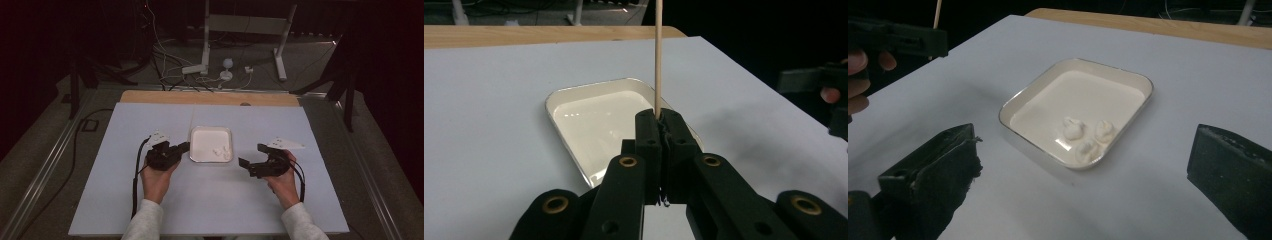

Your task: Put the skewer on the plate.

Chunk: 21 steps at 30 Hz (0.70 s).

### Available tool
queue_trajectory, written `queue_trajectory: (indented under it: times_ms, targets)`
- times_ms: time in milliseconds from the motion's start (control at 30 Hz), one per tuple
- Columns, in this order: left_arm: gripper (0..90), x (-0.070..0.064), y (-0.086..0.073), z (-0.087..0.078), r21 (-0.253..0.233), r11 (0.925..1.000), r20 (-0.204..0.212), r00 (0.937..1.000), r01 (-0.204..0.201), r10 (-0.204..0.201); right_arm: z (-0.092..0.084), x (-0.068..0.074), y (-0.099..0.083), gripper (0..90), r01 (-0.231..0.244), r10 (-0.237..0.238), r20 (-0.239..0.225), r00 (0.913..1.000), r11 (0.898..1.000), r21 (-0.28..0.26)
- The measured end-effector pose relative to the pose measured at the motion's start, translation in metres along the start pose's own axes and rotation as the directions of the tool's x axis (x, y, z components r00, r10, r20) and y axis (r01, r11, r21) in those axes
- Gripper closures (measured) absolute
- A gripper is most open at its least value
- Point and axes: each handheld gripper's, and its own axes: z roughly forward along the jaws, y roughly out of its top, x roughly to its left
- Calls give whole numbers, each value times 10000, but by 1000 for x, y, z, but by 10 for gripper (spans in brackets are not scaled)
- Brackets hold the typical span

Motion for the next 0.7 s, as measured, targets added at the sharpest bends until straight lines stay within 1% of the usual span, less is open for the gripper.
queue_trajectory:
  times_ms: [133,233,267,333,500,700]
  targets:
    - [887,-1,3,8,111,9999,-49,10000,-19,20,-7,-1,-6,0,-21,22,83,10000,10000,-67]
    - [886,-2,4,15,216,9998,-116,9999,43,-40,-15,-3,-11,0,-194,196,73,9998,9993,-305]
    - [886,-2,4,18,263,9996,-95,9999,45,-43,-17,-4,-12,0,-225,228,84,9997,9993,-299]
    - [887,-3,5,23,342,9994,-146,9999,70,-65,-20,-6,-14,0,-190,194,181,9996,9995,-267]
    - [887,-4,4,30,426,9990,-257,9996,163,-153,-33,-9,-19,0,-214,229,352,9991,9989,-424]
    - [889,-4,1,41,623,9978,-437,9989,207,-180,-46,-12,-19,0,-215,261,595,9979,9968,-774]
